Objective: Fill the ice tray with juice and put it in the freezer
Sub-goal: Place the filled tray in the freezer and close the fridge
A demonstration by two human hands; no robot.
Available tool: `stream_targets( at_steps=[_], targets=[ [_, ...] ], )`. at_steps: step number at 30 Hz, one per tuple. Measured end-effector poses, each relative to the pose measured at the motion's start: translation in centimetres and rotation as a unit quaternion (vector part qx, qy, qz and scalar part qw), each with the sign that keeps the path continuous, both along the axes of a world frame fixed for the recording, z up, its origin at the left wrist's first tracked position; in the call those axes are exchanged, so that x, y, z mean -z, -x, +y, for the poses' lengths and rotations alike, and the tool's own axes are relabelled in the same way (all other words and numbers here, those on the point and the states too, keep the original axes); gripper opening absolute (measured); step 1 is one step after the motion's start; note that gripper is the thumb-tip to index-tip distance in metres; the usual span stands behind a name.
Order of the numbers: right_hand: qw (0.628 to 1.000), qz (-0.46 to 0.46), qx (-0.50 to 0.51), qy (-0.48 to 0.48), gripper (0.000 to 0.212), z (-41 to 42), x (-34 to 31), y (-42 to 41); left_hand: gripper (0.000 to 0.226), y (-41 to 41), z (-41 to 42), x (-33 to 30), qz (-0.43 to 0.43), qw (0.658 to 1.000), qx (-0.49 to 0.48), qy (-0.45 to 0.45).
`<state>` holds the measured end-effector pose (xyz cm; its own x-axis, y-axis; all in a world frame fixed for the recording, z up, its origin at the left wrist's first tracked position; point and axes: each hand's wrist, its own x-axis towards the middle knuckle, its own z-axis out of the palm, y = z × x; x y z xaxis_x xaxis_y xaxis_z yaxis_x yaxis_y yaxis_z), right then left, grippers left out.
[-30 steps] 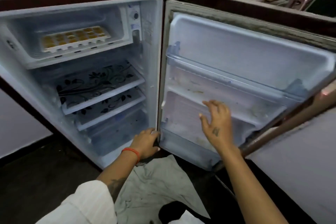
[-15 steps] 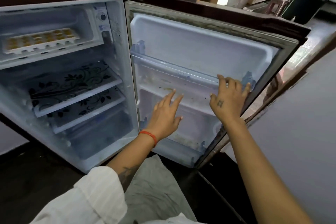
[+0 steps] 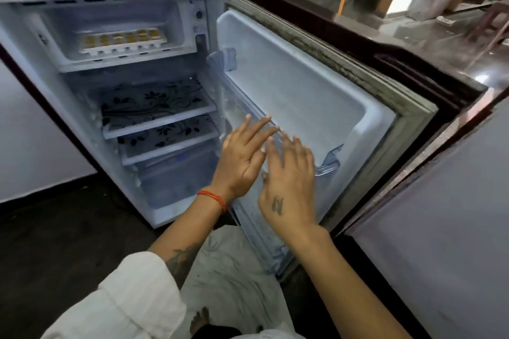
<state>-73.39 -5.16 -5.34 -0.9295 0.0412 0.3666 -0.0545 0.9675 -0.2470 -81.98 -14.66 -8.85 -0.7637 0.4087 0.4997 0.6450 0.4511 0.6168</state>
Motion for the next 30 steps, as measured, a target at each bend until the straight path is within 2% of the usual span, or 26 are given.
stream_targets(
  at_steps=[2,5,9,13,16,19,23,27,30],
  targets=[
    [0.996,0.009,-0.088,0.031,0.064,-1.7,-0.6,-1.3,0.048,-0.1,-1.8,0.1,-0.006,1.000,-0.026,0.001],
    [0.971,0.046,-0.200,0.124,0.051,-3.6,-2.6,-3.0,0.042,0.3,-4.7,0.1,-0.025,0.997,-0.062,0.041],
    [0.925,0.195,-0.280,0.165,0.030,-4.8,-4.5,-4.8,0.049,0.6,-8.8,-0.7,-0.032,0.996,-0.080,0.038],
    [0.871,0.399,-0.246,0.147,0.022,-5.5,-4.8,-5.7,0.053,1.1,-12.6,-1.7,-0.018,0.996,-0.085,0.017],
    [0.865,0.473,-0.135,0.105,0.026,-6.6,-3.4,-5.9,0.050,1.6,-15.8,-2.0,-0.068,0.993,-0.095,0.009],
    [0.858,0.456,-0.072,0.225,0.042,-8.4,-1.6,-5.5,0.042,1.4,-19.2,-1.6,-0.120,0.987,-0.105,-0.021],
    [0.857,0.300,-0.025,0.418,0.056,-12.5,0.6,-3.5,0.030,-0.5,-23.3,0.2,-0.179,0.964,-0.149,-0.132],
    [0.876,0.294,-0.017,0.381,0.056,-16.7,2.7,-1.4,0.037,-2.9,-26.7,2.0,-0.180,0.949,-0.190,-0.177],
    [0.888,0.269,-0.015,0.371,0.060,-19.5,3.2,-0.1,0.053,-4.7,-28.6,2.9,-0.108,0.961,-0.191,-0.169]
  ],
)
